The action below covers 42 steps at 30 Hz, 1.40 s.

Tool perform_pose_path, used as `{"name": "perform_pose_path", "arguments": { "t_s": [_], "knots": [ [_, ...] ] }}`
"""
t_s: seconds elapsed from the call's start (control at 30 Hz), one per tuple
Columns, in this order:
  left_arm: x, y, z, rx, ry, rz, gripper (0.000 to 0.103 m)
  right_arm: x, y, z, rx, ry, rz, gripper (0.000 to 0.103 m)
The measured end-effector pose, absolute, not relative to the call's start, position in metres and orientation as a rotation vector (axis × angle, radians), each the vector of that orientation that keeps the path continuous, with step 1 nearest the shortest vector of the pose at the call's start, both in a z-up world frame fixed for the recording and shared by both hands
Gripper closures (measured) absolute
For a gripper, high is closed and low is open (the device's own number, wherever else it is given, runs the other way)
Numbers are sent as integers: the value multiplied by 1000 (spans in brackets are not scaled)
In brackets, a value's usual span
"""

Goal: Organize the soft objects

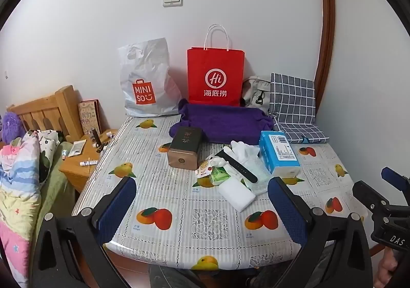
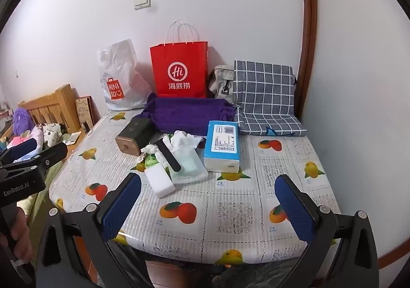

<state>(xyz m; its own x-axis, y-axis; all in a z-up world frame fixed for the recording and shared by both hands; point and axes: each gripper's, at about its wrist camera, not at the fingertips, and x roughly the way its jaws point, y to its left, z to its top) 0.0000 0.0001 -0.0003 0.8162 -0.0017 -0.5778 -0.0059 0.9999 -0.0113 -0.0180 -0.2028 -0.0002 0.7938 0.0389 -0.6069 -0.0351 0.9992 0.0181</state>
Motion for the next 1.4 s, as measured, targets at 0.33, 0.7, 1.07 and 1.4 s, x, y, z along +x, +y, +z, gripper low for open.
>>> {"name": "perform_pose_path", "arguments": {
  "t_s": [0.33,0.7,1.07,1.4],
  "knots": [
    [-5,-3,12,-14,617,2,0,-23,-198,4,-9,665,60,1],
    [-11,7,16,-30,608,6,0,-28,-194,3,-7,656,65,1],
    [-12,7,16,-28,606,10,0,-30,-195,2,-4,652,69,1],
    [-12,7,16,-26,605,10,0,-31,-195,4,-4,649,70,1]
  ]
}}
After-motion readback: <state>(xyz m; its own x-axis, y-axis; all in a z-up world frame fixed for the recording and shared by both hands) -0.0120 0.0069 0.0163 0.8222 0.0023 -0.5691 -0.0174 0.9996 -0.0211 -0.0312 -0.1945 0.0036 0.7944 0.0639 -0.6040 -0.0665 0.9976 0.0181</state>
